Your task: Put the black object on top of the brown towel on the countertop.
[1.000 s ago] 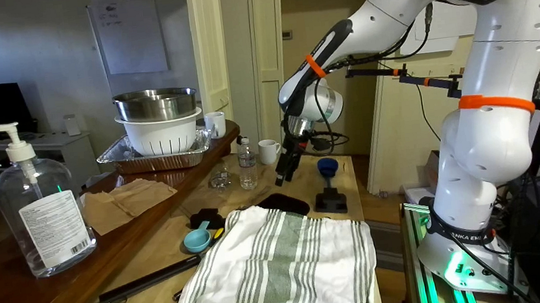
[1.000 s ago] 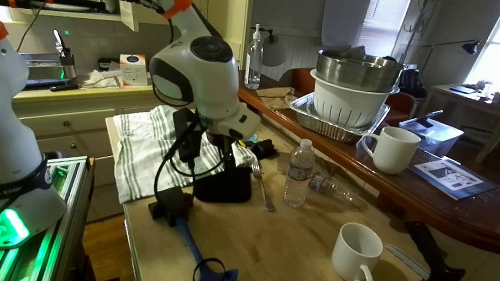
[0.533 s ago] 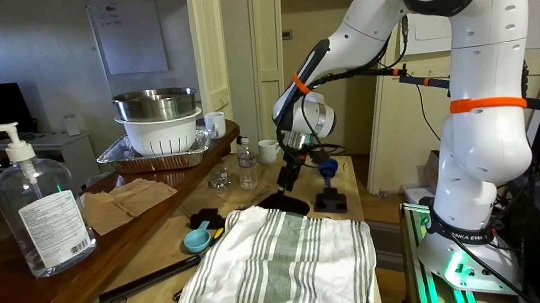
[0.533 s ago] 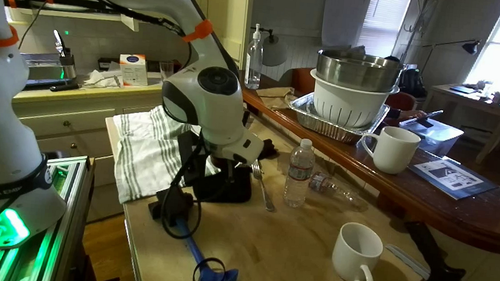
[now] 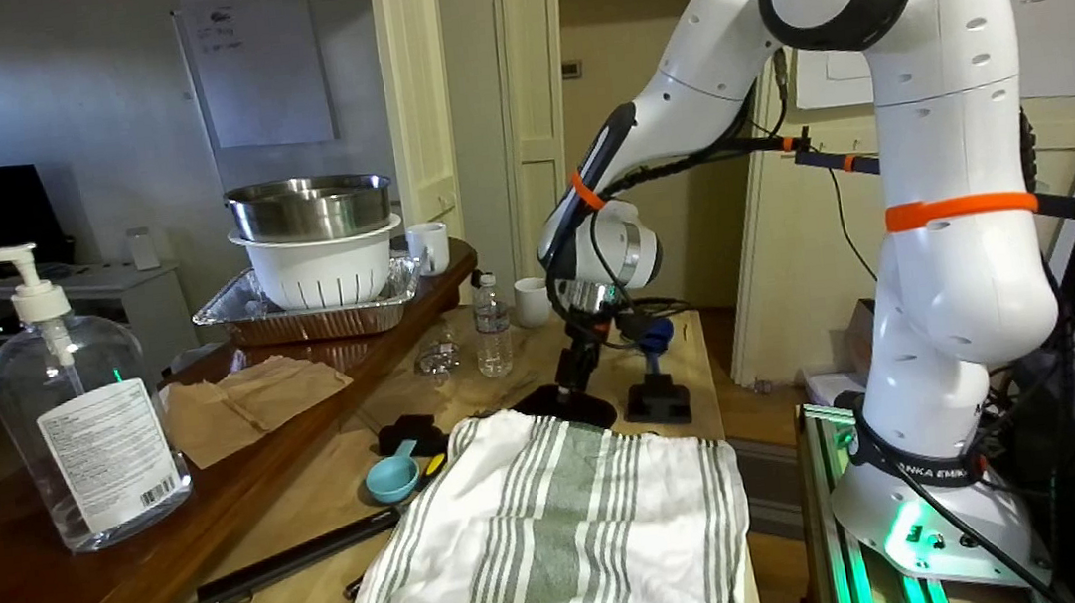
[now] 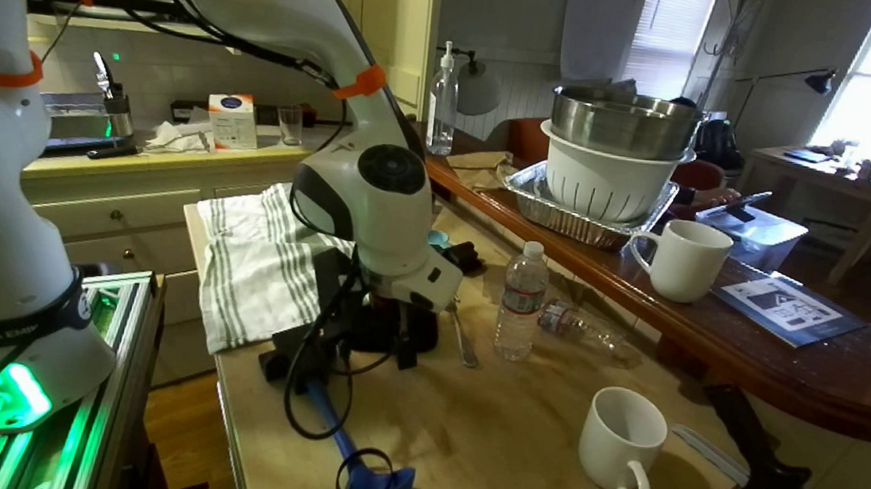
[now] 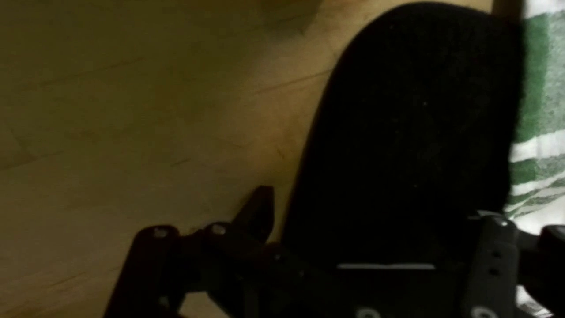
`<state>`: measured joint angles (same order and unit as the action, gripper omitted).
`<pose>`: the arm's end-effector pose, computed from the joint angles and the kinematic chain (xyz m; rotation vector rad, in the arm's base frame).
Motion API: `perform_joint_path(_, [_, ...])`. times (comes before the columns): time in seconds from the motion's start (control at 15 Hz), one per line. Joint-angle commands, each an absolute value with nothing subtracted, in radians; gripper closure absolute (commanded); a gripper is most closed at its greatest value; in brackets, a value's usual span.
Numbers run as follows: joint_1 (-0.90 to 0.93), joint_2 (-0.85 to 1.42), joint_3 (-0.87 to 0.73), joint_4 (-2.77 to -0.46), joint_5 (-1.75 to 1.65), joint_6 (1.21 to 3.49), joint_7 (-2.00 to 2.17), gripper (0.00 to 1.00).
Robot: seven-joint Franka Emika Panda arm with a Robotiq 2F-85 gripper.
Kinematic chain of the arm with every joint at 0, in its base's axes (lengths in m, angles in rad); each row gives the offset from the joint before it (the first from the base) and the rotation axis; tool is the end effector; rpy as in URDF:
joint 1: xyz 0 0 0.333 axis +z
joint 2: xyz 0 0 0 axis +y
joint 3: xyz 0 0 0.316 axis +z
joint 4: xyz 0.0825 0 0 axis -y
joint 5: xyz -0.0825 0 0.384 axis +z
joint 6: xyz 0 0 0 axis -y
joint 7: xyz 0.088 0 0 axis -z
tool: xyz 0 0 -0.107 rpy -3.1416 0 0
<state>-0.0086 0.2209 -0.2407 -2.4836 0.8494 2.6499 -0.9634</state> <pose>0.4413 -0.1379 0.1988 -2.8496 0.0645 -0.2357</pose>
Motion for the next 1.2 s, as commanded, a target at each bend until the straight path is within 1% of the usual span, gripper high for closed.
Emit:
perform_joint_path(0.0, [-0.016,0.267,-0.232,-2.458,0.870,2.656,-0.992,0.41])
perform_joint_path(0.07, [-0.018,0.268,-0.228,-2.455,0.878,2.651,-1.001,0.49])
perform_joint_path(0.13, [-0.016,0.268,-0.226,-2.454,0.878,2.651,-1.000,0.54])
perform_joint_path(0.2, [-0.013,0.266,-0.223,-2.454,0.873,2.649,-0.999,0.53])
perform_joint_path(0.33, [-0.008,0.260,-0.212,-2.454,0.868,2.650,-0.995,0.58])
perform_joint_path(0.4, [-0.005,0.259,-0.207,-2.454,0.864,2.650,-0.992,0.57])
perform_joint_path(0.47, [-0.004,0.258,-0.203,-2.453,0.863,2.649,-0.991,0.68])
perform_joint_path(0.53, [-0.001,0.254,-0.200,-2.453,0.861,2.651,-0.988,0.82])
perform_joint_path(0.67, [0.002,0.240,-0.190,-2.455,0.857,2.647,-0.977,0.96])
perform_joint_path(0.73, [0.001,0.224,-0.188,-2.456,0.860,2.639,-0.970,1.00])
perform_joint_path(0.8, [0.000,0.205,-0.189,-2.459,0.854,2.631,-0.960,1.00])
perform_joint_path(0.87, [0.002,0.183,-0.198,-2.467,0.831,2.628,-0.935,0.96])
perform_joint_path(0.93, [0.003,0.163,-0.207,-2.476,0.808,2.625,-0.913,0.97])
perform_joint_path(1.0, [-0.062,0.129,-0.156,-2.490,0.762,2.627,-0.870,0.97])
perform_joint_path(1.13, [-0.087,0.054,-0.159,-2.511,0.707,2.579,-0.793,0.97])
